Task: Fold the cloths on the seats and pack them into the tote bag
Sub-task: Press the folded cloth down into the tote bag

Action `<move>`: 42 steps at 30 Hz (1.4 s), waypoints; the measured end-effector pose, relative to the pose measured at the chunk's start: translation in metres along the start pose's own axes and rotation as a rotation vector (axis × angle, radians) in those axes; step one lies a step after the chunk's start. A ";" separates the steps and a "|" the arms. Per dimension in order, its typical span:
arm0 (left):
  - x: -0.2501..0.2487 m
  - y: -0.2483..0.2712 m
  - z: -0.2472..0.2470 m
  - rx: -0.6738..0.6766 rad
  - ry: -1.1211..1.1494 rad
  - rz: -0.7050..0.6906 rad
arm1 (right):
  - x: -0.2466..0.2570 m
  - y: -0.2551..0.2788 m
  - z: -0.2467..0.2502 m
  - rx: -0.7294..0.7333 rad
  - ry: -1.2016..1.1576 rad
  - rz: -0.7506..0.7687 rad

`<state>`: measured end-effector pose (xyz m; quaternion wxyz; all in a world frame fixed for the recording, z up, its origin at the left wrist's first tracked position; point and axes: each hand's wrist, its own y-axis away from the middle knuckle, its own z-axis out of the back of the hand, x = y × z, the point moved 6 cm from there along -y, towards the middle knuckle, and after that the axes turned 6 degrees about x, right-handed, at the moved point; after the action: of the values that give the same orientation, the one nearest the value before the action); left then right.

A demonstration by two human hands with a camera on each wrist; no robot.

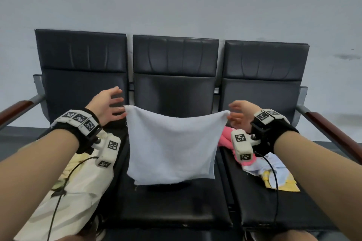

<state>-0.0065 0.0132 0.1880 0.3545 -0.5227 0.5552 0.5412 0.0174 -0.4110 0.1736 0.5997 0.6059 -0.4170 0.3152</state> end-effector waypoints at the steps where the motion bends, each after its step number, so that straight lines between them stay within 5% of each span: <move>1: -0.005 -0.009 0.000 0.015 0.039 -0.009 | 0.010 -0.006 -0.006 0.016 -0.032 0.026; 8: -0.044 -0.048 0.013 -0.018 0.007 -0.204 | 0.062 -0.042 -0.023 -0.035 -0.163 0.240; 13: -0.023 -0.044 0.029 -0.086 -0.062 -0.258 | 0.041 -0.044 -0.016 -0.086 -0.155 0.289; 21: 0.162 -0.013 0.046 -0.017 -0.207 0.068 | -0.151 -0.053 0.011 -0.156 0.119 -0.048; 28: 0.318 0.034 0.059 -0.101 -0.136 0.479 | -0.312 -0.035 0.026 0.026 0.172 -0.448; 33: 0.342 0.047 0.063 -0.115 -0.199 0.489 | -0.328 -0.029 0.039 -0.029 0.202 -0.442; 42: 0.345 0.026 0.078 -0.158 -0.517 0.460 | -0.276 -0.043 0.005 -0.050 0.446 -0.232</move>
<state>-0.1152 0.0172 -0.1500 0.3105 -0.2556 0.5066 0.7626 -0.0706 -0.3835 -0.0900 0.7238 0.5501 -0.2099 0.3598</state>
